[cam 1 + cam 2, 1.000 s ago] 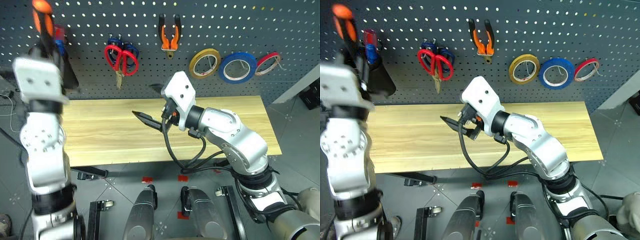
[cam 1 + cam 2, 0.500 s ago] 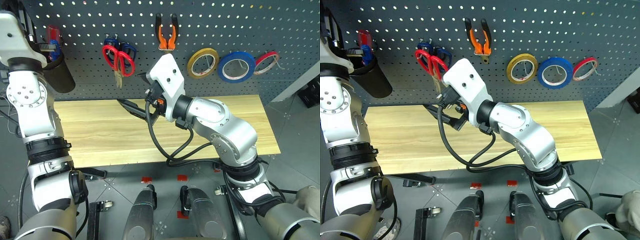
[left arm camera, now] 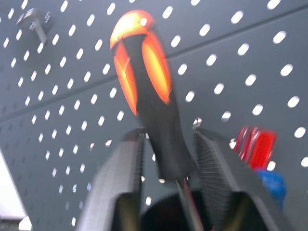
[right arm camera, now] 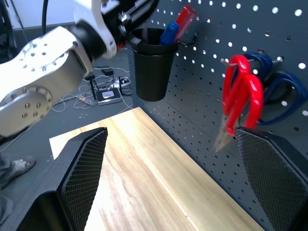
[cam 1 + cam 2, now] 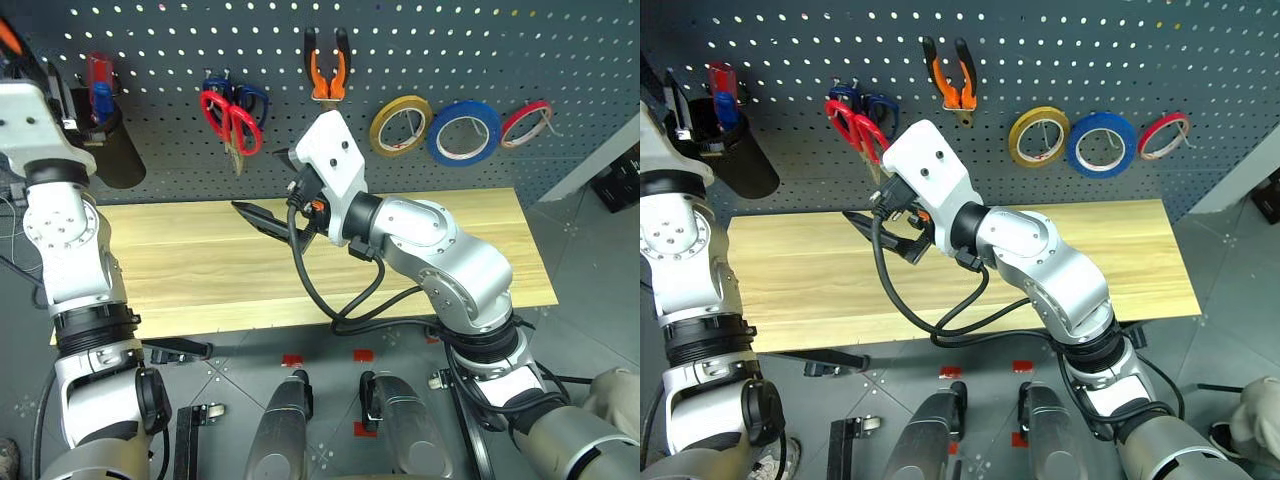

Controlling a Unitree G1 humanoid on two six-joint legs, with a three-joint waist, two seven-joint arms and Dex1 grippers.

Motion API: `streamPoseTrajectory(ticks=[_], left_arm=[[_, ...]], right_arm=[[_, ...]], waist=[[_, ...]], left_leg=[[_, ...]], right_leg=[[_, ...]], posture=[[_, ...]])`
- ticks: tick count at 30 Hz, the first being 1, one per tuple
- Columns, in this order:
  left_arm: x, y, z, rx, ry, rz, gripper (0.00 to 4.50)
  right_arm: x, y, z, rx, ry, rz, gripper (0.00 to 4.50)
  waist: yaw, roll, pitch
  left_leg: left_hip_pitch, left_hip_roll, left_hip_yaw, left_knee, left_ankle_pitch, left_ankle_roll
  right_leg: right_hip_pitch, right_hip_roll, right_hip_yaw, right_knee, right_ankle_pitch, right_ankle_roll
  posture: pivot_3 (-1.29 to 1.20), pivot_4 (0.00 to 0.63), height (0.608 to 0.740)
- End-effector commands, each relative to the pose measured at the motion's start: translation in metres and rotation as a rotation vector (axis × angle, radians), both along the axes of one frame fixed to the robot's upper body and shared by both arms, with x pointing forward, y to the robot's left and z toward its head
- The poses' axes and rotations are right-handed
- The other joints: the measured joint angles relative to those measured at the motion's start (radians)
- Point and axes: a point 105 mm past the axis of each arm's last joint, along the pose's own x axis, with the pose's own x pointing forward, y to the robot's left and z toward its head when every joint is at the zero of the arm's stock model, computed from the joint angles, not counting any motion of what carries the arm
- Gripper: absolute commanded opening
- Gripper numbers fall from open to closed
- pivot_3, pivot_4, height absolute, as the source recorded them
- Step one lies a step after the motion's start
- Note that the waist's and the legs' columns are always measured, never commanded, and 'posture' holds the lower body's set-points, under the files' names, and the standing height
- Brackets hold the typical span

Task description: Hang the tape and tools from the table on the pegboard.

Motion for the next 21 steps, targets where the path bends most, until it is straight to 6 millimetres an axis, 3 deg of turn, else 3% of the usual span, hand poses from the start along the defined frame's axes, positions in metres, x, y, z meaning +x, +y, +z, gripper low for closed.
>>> streamPoseTrajectory(ticks=[1,4,9,11,15,18,21], left_arm=[[-0.012,-0.014,0.023,0.029,-0.102,-0.041,2.8],[-0.016,-0.044,0.034,0.119,-0.135,-0.126,3.68],[-0.027,-0.086,0.031,0.213,-0.123,-0.247,3.68],[-0.03,-0.094,0.009,0.204,-0.032,-0.289,3.68],[-0.03,-0.084,-0.048,0.011,0.207,-0.303,3.68],[-0.03,-0.077,-0.099,-0.17,0.434,-0.294,3.68],[-0.034,-0.074,-0.132,-0.188,0.586,-0.23,3.68]], right_arm=[[-0.014,0.004,0.013,0.036,-0.054,0.048,4.5],[-0.013,0.0,0.014,0.044,-0.059,0.035,4.5],[-0.01,-0.011,0.01,0.056,-0.064,0.011,4.5],[-0.008,-0.026,0.003,0.053,-0.075,-0.021,4.5],[-0.003,-0.055,-0.013,0.056,-0.068,-0.097,4.5],[0.005,-0.077,-0.038,0.024,-0.048,-0.182,4.5],[0.021,-0.104,-0.067,0.038,-0.005,-0.332,4.5]], waist=[[0.001,-0.002,-0.003],[0.003,-0.005,-0.005],[0.002,-0.005,-0.015],[-0.001,-0.005,-0.023],[-0.001,-0.003,-0.037],[0.005,-0.003,-0.044],[0.011,-0.003,-0.062]], left_leg=[[0.0,0.0,0.0,0.0,0.0,0.0],[0.0,0.0,0.0,0.0,0.0,0.0],[0.0,0.0,0.0,0.0,0.0,0.0],[0.001,0.0,0.001,0.0,0.0,0.0],[0.003,0.001,0.002,-0.001,0.0,0.0],[0.004,0.002,0.001,-0.001,0.0,0.001],[0.006,0.002,0.001,-0.001,-0.002,0.003]], right_leg=[[0.0,0.0,0.0,0.0,0.0,0.0],[0.0,0.0,0.0,0.0,0.0,0.0],[0.001,0.0,0.001,-0.001,0.0,0.0],[0.001,0.0,0.001,0.0,0.0,0.0],[0.001,0.001,0.003,-0.001,0.0,0.0],[0.003,0.003,0.003,0.001,0.001,-0.001],[0.006,0.004,0.003,0.0,0.001,-0.001]], posture=[[-0.07,0.272,0.74],[-0.08,0.27,0.74],[-0.05,0.255,0.74],[-0.04,0.249,0.74],[0.0,0.235,0.74],[0.02,0.22,0.74],[0.04,0.196,0.74]])
